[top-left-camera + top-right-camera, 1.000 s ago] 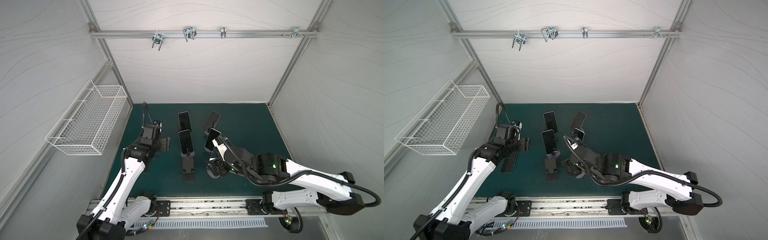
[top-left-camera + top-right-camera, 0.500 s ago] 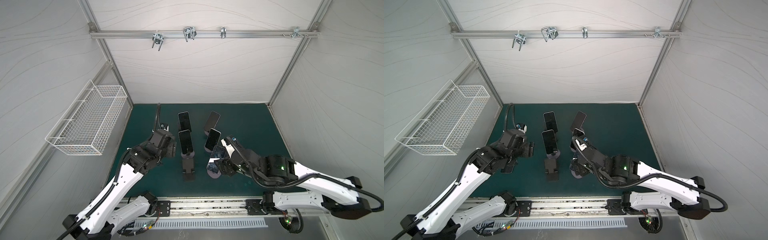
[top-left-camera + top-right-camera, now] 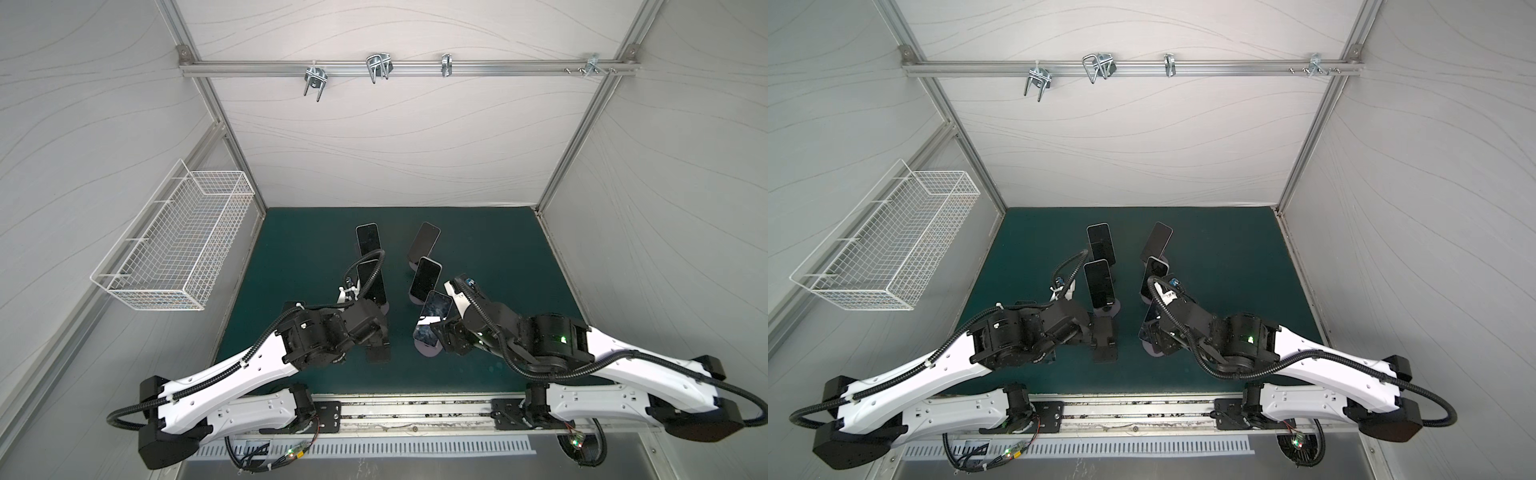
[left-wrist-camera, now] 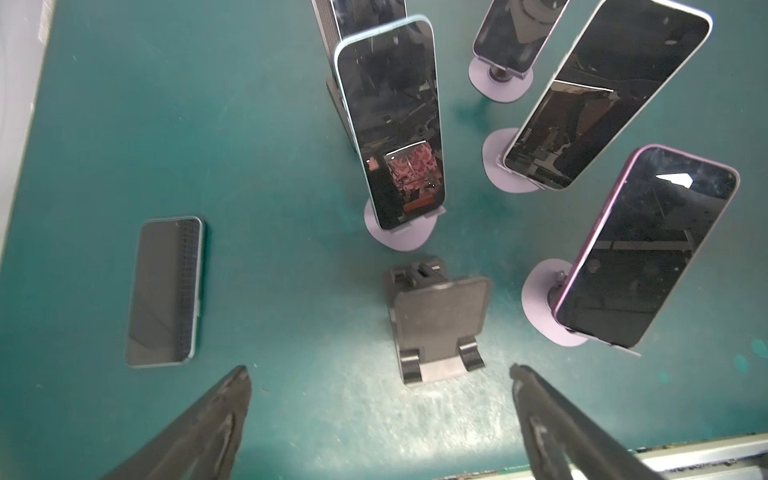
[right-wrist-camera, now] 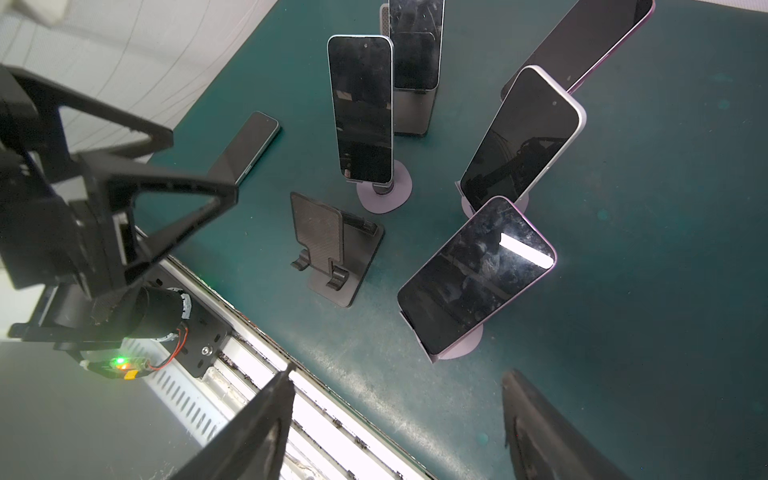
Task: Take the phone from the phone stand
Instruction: 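Swing the left gripper inward over the empty black folding stand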
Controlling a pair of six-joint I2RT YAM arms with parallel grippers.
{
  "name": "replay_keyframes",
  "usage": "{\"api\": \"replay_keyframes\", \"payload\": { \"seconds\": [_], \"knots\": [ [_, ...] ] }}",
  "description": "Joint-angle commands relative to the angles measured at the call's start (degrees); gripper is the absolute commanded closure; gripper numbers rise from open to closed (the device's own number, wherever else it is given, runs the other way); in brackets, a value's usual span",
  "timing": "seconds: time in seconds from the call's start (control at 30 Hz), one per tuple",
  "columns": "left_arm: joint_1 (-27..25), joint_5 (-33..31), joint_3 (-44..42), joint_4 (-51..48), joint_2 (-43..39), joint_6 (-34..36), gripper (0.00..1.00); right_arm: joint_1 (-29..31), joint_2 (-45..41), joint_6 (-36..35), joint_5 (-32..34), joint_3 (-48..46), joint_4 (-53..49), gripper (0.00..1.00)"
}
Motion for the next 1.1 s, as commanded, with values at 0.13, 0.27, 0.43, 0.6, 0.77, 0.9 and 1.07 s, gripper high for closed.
{"api": "replay_keyframes", "payload": {
  "seconds": [0.13, 0.27, 0.43, 0.6, 0.77, 0.9, 1.07],
  "knots": [
    [-5.9, -5.8, -1.4, -0.1, 3.3, -13.8, 0.01, -0.2, -1.6, 2.5, -0.8, -1.5, 0.7, 0.21],
    [-6.3, -4.9, -3.1, 3.2, 4.8, -15.6, 0.01, -0.3, -1.6, 2.6, -0.8, -1.4, 0.6, 0.21],
    [-6.3, -3.2, -5.7, 8.5, 4.9, -16.1, 0.01, -0.3, -1.7, 2.6, -0.5, -1.5, 0.5, 0.21],
    [-6.3, -3.2, -6.8, 9.8, 6.0, -17.1, 0.01, -0.2, -1.5, 2.8, -0.7, -1.5, 0.7, 0.21],
    [-6.3, -3.3, -6.0, 9.6, 9.1, -19.1, 0.01, -0.2, -0.9, 2.9, -1.1, -1.5, 1.1, 0.21],
    [-6.3, -3.7, -4.5, 8.8, 13.2, -20.3, 0.01, -0.2, -0.1, 2.6, -1.3, -1.1, 1.3, 0.21],
    [-6.3, -4.8, -2.2, 6.3, 18.0, -22.6, 0.01, -0.3, 0.0, 2.3, -1.1, -0.8, 1.3, 0.21]
  ]
}}
